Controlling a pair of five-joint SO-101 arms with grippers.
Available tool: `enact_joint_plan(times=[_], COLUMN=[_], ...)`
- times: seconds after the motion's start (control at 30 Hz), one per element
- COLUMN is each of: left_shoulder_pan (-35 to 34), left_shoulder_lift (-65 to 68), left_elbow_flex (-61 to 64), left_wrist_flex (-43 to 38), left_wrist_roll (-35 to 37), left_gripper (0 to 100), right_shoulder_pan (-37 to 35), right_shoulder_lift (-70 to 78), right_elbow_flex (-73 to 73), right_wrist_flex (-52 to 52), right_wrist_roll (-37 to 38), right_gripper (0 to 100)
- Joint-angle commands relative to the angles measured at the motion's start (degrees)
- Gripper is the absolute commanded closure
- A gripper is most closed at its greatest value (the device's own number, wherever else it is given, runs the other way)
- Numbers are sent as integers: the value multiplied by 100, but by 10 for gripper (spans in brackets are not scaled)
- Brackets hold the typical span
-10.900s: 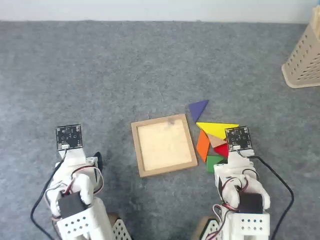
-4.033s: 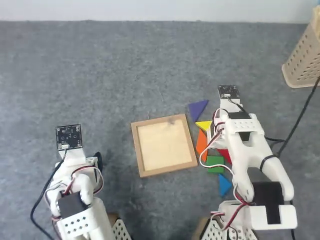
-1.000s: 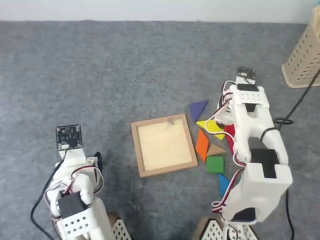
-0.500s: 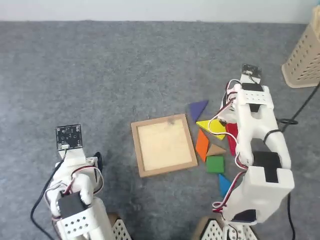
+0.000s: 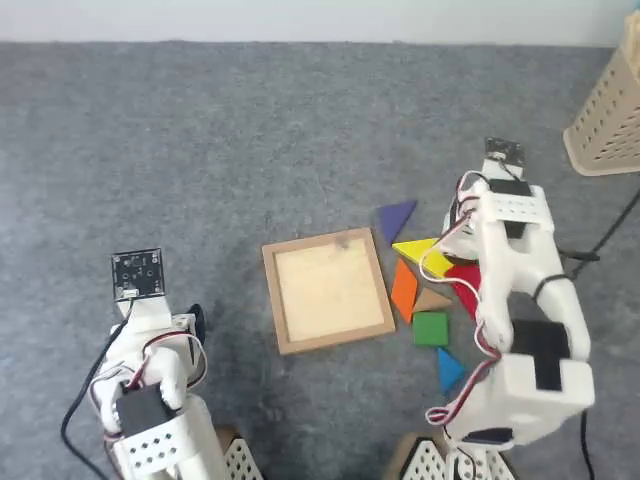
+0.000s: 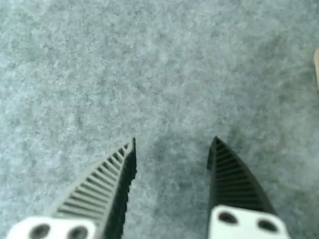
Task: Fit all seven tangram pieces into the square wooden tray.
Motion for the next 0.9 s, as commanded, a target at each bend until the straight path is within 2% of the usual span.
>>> enact_joint_plan(times=[0.0,0.13,0.37,0.53,0.67,0.87], left_shoulder_pan=[26,26,26,26,26,26], left_shoulder_lift=[-70,-70,-70,-70,-70,-70], left_elbow_flex=[-31,-31,-31,-31,-31,-31], left_wrist_flex=[18,18,18,18,18,18], left_wrist_roll=[53,53,53,53,53,53], left_gripper=[775,775,775,775,775,775], right_shoulder_pan=[259,259,-330,-971,-1051,-629], right_shoulder_lift=[-787,-866,-857,-857,-857,-857], right_elbow_flex=[114,141,176,264,484,607], right_wrist_flex=[-92,40,207,435,409,400], right_wrist_roll=[105,281,440,668,967,1468], right_gripper=[986,905,818,708,698,697])
